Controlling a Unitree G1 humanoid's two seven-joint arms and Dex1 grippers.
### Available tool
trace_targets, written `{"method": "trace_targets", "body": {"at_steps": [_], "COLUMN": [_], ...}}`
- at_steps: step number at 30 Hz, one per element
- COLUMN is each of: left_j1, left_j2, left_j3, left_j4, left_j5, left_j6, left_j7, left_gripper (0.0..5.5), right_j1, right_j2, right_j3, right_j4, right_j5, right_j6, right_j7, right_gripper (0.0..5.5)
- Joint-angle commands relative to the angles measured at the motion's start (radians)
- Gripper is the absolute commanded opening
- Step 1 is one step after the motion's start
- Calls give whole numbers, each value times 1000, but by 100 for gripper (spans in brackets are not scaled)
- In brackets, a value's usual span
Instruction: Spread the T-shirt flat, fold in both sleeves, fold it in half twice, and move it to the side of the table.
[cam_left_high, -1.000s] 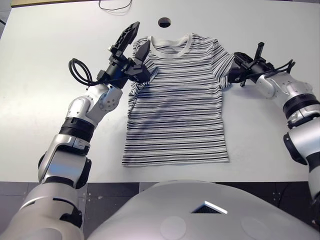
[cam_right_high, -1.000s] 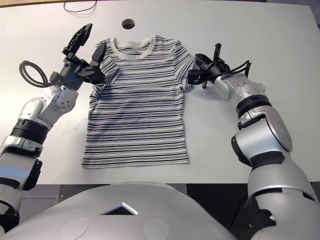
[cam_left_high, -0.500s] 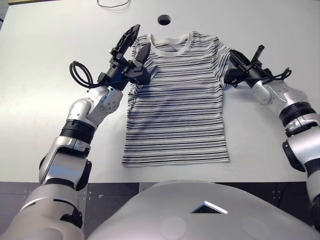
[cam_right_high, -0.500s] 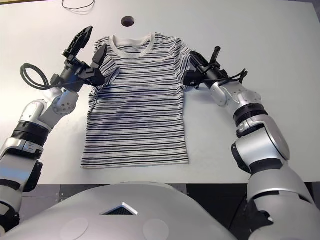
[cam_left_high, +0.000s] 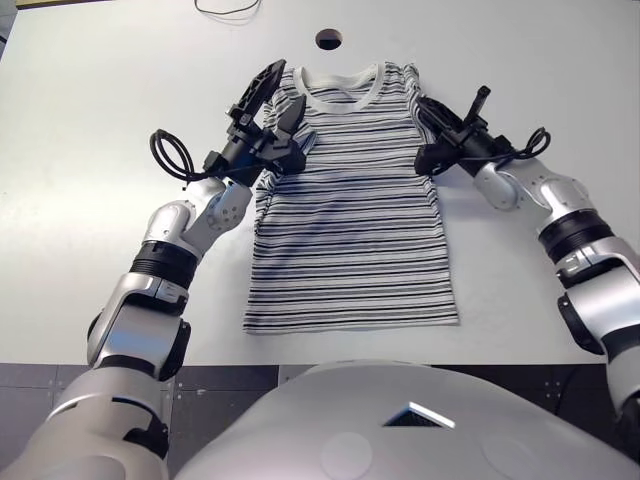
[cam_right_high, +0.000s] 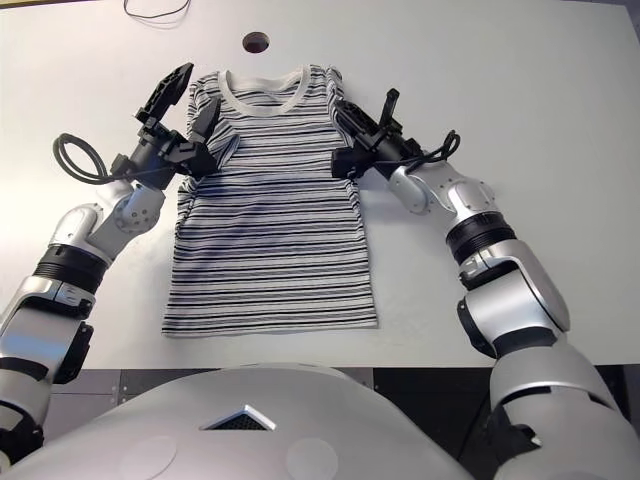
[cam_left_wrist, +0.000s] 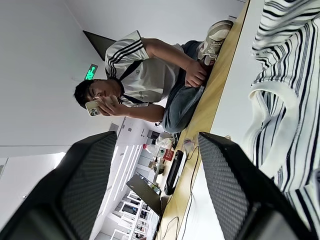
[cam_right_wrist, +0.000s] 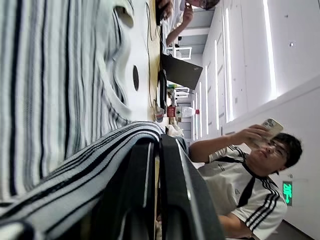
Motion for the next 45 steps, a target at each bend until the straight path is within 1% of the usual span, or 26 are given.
{"method": "trace_targets", "body": {"at_steps": [1, 6, 12, 14, 15, 17, 19, 21, 23, 25, 27, 30, 33, 35, 39, 42, 45], "left_j1": [-4, -14, -30, -10, 30, 143, 254, 398, 522, 631, 735, 872, 925, 913, 886, 902, 901], "left_j2": [-8, -11, -10, 19, 58, 135, 196, 270, 332, 401, 480, 594, 655, 660, 657, 678, 672], "left_j3": [-8, -7, 0, 30, 70, 155, 210, 253, 286, 300, 300, 312, 343, 329, 280, 289, 240], "left_j4": [15, 34, 61, 47, 13, -99, -220, -363, -465, -513, -528, -545, -549, -533, -526, -541, -583], "left_j5": [2, 1, -3, -28, -70, -210, -329, -428, -500, -524, -506, -525, -531, -489, -450, -458, -459], "left_j6": [-3, -7, -13, -21, -48, -140, -207, -244, -254, -239, -217, -181, -137, -117, -130, -154, -178], "left_j7": [-8, -6, 1, 1, -7, -55, -114, -193, -281, -386, -497, -659, -768, -815, -899, -933, -987], "left_gripper": [303, 303, 303, 303, 303, 303, 303, 303, 303, 303, 303, 303, 303, 303, 303, 303, 303], "right_j1": [-12, -25, -12, 7, 47, 154, 264, 424, 573, 723, 871, 1040, 1097, 1095, 1044, 1005, 956], "right_j2": [26, 36, 36, 4, -41, -140, -216, -317, -401, -480, -565, -649, -680, -679, -665, -651, -619], "right_j3": [23, 19, 12, -38, -108, -256, -365, -435, -469, -481, -481, -504, -487, -448, -368, -323, -279], "right_j4": [21, -12, -73, -143, -240, -445, -596, -712, -773, -822, -881, -960, -998, -1006, -1034, -1051, -1068], "right_j5": [-28, -44, -48, -2, 73, 243, 397, 521, 567, 553, 495, 400, 347, 327, 317, 321, 329], "right_j6": [11, 17, 18, 4, -13, -45, -59, -94, -119, -144, -159, -116, -112, -127, -167, -176, -164], "right_j7": [31, 28, 30, 31, 48, 106, 182, 278, 368, 449, 535, 643, 729, 779, 876, 928, 974], "right_gripper": [46, 145, 242, 275, 290, 290, 290, 290, 290, 290, 290, 290, 290, 290, 290, 290, 290]}}
